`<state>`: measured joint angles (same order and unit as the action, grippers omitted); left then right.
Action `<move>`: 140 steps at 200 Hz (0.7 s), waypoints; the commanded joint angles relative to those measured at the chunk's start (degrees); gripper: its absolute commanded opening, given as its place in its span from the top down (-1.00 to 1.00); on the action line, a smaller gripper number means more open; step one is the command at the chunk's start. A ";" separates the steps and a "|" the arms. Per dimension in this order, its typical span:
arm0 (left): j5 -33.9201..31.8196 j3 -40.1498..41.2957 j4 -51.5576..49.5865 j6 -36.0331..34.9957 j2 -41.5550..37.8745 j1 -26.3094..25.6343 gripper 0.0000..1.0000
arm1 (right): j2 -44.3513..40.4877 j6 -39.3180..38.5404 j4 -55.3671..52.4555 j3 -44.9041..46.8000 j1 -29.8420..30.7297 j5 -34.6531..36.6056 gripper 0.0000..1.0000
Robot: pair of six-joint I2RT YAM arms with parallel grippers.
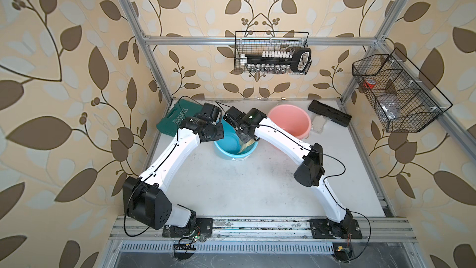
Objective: Wipe the inside of the bucket with a cloth
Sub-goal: Wipe the dirt from the inside of the bucket.
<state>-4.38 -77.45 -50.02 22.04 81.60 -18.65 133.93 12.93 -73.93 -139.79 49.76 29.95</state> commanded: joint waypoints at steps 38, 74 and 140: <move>14.77 -6.76 -6.31 3.66 0.57 0.28 1.00 | -3.82 -2.44 12.17 -0.49 -0.54 -4.04 1.00; 19.50 -6.91 -7.75 5.11 2.51 0.29 1.00 | -9.21 -1.76 22.32 7.00 -0.88 -7.21 1.00; 6.20 -6.88 -6.62 4.42 -0.78 0.29 1.00 | -6.15 -1.06 4.87 0.74 -3.76 6.43 1.00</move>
<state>6.61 -82.54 -56.34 26.35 84.09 -18.65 127.31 11.29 -62.87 -139.17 47.55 30.72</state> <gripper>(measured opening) 0.116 0.050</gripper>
